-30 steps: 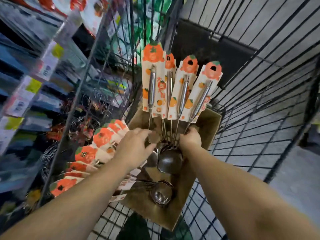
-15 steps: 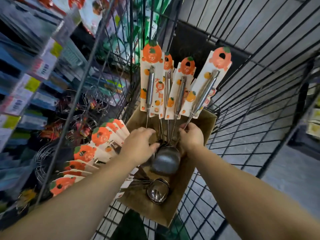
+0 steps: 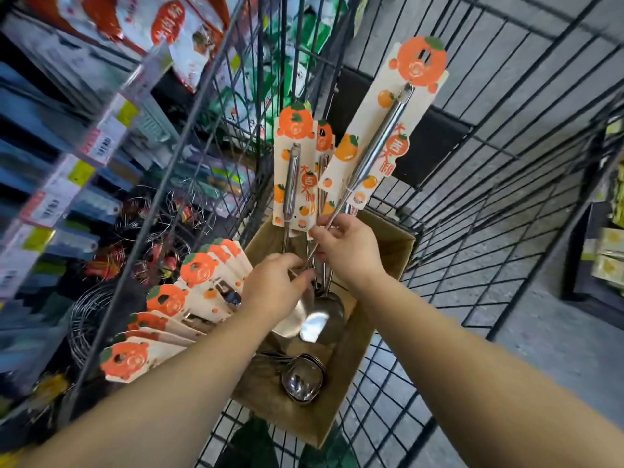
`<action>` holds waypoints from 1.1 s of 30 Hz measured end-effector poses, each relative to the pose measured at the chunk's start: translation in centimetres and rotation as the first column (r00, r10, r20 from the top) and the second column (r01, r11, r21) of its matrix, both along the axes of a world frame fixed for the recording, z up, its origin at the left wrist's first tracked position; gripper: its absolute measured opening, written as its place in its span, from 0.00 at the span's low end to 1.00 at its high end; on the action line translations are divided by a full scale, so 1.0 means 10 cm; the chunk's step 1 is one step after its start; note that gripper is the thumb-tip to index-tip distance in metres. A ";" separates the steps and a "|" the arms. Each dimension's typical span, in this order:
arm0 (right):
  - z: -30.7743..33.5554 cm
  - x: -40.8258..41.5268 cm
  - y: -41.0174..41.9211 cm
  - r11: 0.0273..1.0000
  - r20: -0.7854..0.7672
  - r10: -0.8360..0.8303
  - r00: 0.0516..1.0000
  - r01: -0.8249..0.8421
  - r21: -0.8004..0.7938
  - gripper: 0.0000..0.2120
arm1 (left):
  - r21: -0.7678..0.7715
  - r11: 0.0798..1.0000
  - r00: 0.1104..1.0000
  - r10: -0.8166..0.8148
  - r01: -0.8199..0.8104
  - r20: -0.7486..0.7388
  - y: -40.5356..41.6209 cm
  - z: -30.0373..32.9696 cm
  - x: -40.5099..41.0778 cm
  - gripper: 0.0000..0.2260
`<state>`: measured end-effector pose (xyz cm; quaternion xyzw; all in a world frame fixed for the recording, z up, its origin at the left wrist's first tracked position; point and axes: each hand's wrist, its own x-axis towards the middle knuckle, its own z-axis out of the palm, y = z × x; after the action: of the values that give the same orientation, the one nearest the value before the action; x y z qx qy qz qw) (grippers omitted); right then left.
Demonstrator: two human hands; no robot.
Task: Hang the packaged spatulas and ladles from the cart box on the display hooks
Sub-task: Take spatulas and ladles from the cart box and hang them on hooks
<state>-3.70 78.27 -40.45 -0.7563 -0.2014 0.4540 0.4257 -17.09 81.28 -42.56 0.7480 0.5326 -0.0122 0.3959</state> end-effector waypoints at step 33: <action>-0.03 -0.34 -0.62 0.979 0.198 -0.037 0.980 0.076 -0.191 0.05 | 0.006 0.974 0.963 0.223 -0.226 0.149 0.06 0.56 -0.39 0.08</action>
<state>-7.11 72.10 -40.72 -0.8408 -0.1740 0.3839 0.3398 -20.97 81.87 -36.93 0.6862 0.5831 0.0943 0.4246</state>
